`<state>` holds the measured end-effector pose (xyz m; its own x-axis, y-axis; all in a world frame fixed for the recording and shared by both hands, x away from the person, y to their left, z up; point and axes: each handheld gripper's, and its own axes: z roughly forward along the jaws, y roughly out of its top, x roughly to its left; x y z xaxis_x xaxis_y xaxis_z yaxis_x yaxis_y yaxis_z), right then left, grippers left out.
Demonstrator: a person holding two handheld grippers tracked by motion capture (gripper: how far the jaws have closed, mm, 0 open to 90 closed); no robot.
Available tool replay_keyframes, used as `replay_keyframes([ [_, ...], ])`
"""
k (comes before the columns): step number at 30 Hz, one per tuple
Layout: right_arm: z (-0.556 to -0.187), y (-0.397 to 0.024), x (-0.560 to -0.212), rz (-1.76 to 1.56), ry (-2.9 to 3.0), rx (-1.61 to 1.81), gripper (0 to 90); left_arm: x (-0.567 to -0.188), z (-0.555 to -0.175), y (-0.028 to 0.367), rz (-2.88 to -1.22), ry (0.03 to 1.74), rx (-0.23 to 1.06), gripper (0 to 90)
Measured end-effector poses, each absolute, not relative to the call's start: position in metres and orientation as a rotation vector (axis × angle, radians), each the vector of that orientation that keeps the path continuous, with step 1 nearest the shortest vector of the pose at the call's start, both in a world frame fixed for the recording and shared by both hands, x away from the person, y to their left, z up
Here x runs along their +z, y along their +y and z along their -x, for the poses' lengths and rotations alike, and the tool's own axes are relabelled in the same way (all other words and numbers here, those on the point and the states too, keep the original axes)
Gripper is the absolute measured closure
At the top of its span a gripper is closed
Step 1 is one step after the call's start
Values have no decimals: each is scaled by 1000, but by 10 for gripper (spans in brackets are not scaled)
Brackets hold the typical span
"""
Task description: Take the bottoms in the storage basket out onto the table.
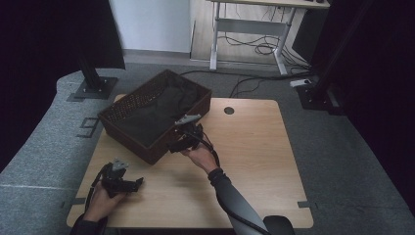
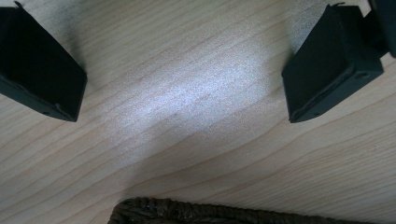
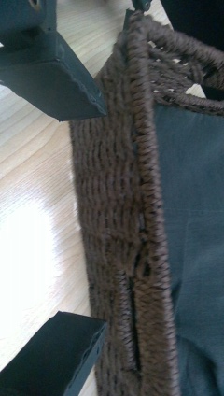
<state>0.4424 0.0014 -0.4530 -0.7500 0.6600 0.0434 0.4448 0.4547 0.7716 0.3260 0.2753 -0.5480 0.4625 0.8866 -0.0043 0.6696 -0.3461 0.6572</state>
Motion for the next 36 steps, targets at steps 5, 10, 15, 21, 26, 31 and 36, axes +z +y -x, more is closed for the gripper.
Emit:
replay_keyframes([
  [5, -444, 7, -449, -955, 2435, 1191, 10, -548, -326, 275, -2124, 1289, 478, 0],
  [10, -446, 16, -444, -946, 2428, 1188, 10, -548, -326, 275, -2125, 1289, 477, 0],
  [15, -449, 24, -440, -967, 2412, 1207, 10, -548, -326, 275, -2125, 1288, 477, 0],
  [21, -451, 32, -437, -972, 2393, 1194, 10, -548, -326, 275, -2125, 1288, 477, 0],
  [26, -453, 42, -436, -978, 2385, 1173, 10, -548, -326, 275, -2125, 1288, 477, 0],
  [31, -453, 48, -438, -980, 2385, 1142, 9, -548, -326, 275, -2125, 1288, 477, 0],
  [36, -454, 52, -442, -1000, 2366, 1109, 0, -548, -326, 275, -2125, 1289, 477, 0],
])
